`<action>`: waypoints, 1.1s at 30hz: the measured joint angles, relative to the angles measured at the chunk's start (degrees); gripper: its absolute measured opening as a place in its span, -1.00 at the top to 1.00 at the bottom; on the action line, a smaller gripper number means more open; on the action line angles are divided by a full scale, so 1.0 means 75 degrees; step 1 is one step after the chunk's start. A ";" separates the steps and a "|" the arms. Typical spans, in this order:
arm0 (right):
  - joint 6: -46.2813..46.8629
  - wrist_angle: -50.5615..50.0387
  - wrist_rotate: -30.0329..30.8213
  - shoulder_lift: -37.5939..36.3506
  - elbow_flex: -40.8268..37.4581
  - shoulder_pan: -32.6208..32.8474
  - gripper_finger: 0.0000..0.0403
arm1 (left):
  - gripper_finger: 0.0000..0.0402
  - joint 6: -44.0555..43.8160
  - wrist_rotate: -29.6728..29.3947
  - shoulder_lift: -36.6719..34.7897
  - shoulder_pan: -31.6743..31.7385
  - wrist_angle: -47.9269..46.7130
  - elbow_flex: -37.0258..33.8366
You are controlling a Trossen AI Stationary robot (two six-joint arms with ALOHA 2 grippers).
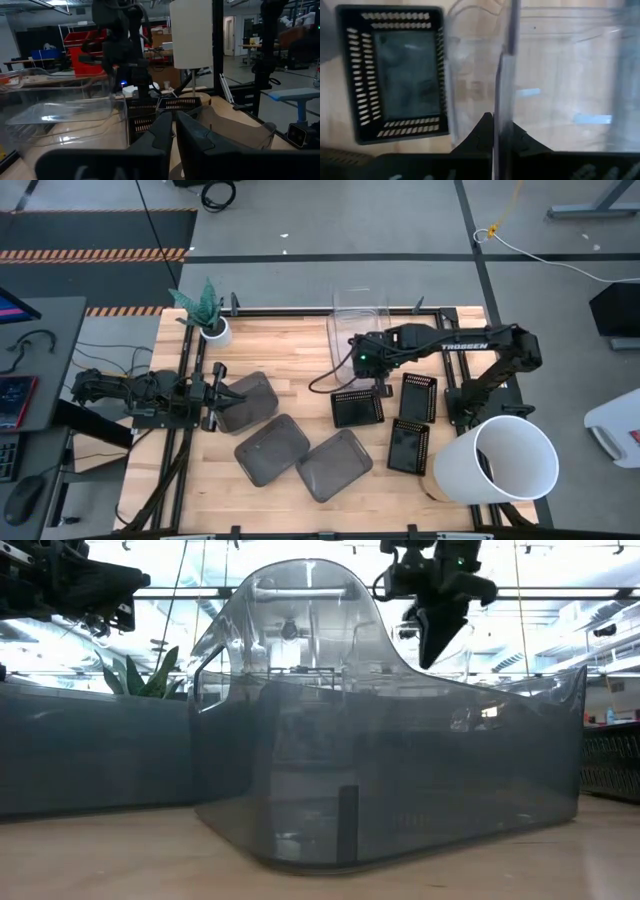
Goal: Stack baskets by color
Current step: Stack the right transparent bin on the top of the left transparent bin
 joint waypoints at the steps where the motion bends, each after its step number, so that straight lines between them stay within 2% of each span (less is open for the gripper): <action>1: 0.0022 -0.0018 -0.0082 0.0010 -0.0058 0.0033 0.96 | 0.86 -0.0002 0.0000 0.0000 0.0000 0.0003 0.0000; 13: -0.0120 -0.0194 -0.0283 -0.0139 -0.0160 0.0388 0.96 | 0.84 -0.0001 0.0000 0.0000 0.0000 0.0000 0.0000; 20: -0.0150 -0.0328 0.0230 -0.0225 -0.0160 0.0854 0.96 | 0.85 -0.0002 0.0000 0.0000 0.0000 -0.0002 0.0001; 33: 0.0059 -0.0195 -0.0748 -0.0219 -0.0160 0.0444 0.93 | 0.83 0.0000 -0.0001 0.0000 0.0000 0.0000 0.0003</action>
